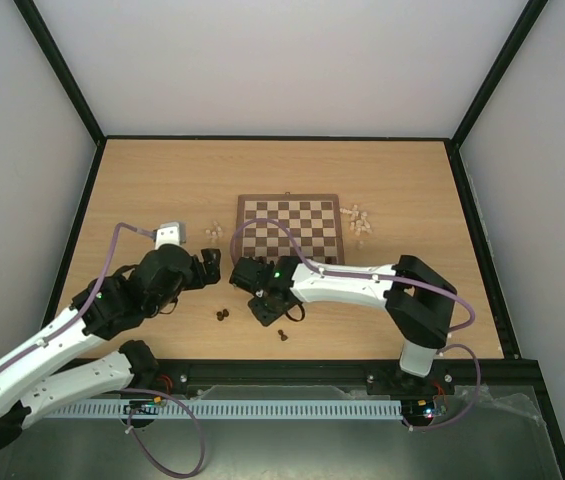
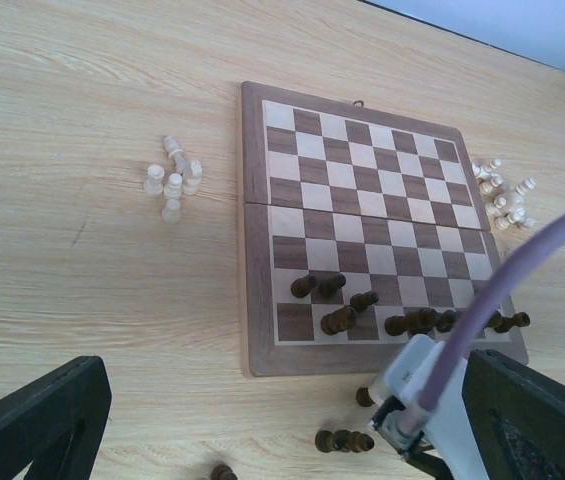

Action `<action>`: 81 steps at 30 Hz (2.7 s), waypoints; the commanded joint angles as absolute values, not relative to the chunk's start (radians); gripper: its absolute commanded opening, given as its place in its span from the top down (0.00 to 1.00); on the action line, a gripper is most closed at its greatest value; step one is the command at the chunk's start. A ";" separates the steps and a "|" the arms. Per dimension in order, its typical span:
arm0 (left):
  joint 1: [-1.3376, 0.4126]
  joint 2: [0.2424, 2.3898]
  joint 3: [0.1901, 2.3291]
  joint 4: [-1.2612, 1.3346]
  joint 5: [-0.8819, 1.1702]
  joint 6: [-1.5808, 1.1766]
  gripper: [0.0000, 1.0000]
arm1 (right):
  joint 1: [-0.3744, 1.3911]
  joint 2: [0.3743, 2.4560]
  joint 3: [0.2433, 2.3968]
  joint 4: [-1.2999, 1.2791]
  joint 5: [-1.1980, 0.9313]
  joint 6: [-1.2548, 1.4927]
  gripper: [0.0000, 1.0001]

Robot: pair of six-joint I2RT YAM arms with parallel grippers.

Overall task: Set up the chess pieces on the board
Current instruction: Pick up the chess piece at the center of the board, then place the chess piece on the chessboard.

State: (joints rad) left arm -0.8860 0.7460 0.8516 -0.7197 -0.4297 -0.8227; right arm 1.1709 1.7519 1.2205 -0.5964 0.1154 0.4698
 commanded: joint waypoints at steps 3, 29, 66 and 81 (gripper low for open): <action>-0.882 0.715 0.861 -0.756 -0.440 -0.836 0.01 | 1.161 1.811 1.264 -0.592 0.146 0.475 0.60; -0.882 0.714 0.852 -0.750 -0.444 -0.836 0.01 | 1.124 1.846 1.265 -0.577 0.129 0.456 0.84; -0.882 0.732 0.845 -0.740 -0.452 -0.835 0.01 | 0.962 1.820 1.487 -0.775 0.180 0.330 0.89; -0.879 0.733 0.843 -0.742 -0.463 -0.830 0.01 | 0.925 1.912 1.503 -0.722 0.162 0.309 0.89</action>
State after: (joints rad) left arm -0.8848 0.7338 0.8497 -0.7467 -0.4389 -0.8379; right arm 0.9436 1.8946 1.4666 -0.7124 0.1661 0.3256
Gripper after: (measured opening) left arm 0.993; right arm 0.114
